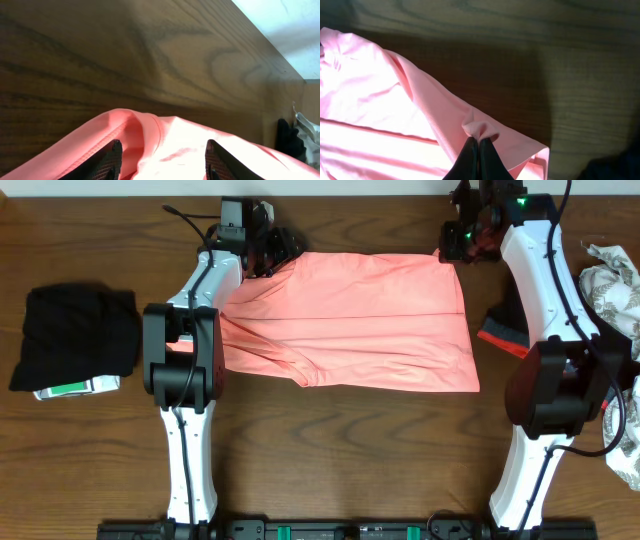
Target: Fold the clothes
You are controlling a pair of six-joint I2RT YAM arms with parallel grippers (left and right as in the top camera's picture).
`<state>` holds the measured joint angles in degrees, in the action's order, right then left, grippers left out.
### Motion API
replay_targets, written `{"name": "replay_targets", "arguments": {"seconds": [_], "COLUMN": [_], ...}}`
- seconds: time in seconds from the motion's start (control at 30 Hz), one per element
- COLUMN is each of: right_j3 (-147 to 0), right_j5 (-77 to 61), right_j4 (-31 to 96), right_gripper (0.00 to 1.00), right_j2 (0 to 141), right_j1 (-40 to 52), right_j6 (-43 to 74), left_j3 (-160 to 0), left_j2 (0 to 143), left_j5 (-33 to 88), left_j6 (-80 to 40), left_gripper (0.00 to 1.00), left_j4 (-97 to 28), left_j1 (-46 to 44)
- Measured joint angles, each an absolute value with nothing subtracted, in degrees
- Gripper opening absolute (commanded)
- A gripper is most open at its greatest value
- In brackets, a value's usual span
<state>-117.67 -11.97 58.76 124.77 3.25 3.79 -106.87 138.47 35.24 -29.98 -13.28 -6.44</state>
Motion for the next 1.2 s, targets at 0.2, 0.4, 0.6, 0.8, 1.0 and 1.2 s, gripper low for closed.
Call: {"name": "replay_targets", "arguments": {"seconds": [0.2,0.4,0.6,0.8,1.0,1.2], "right_j3": [-117.67,-117.67,-117.67,-117.67,-117.67,-117.67], "right_j5": [-11.99,-11.99,-11.99,-11.97,-11.97,-11.99], "right_j4": [59.09,59.11,59.16,59.18,59.18,59.27], "right_gripper": [0.01,0.01,0.01,0.01,0.01,0.01], "right_j2": [124.77,124.77,124.77,124.77,124.77,124.77], "right_j1": [3.25,3.25,3.25,3.25,3.25,3.25], "right_j6": [3.77,3.66,3.6,3.6,3.6,3.6], "left_j3": [-106.87,-106.96,-106.96,-106.96,-106.96,-106.96], "left_j2": [139.04,140.92,141.27,141.34,141.4,141.47], "left_j5": [34.46,34.92,34.61,34.5,34.74,35.66], "left_j6": [-30.06,-30.24,-30.26,-30.7,-31.38,-31.62], "left_gripper": [0.54,0.54,0.54,0.41,0.22,0.06], "left_j4": [-12.67,-11.14,-8.82,-8.58,-7.25,-7.16], "left_j1": [-6.44,-6.48,-6.74,-7.07,-7.29,-7.29]}}
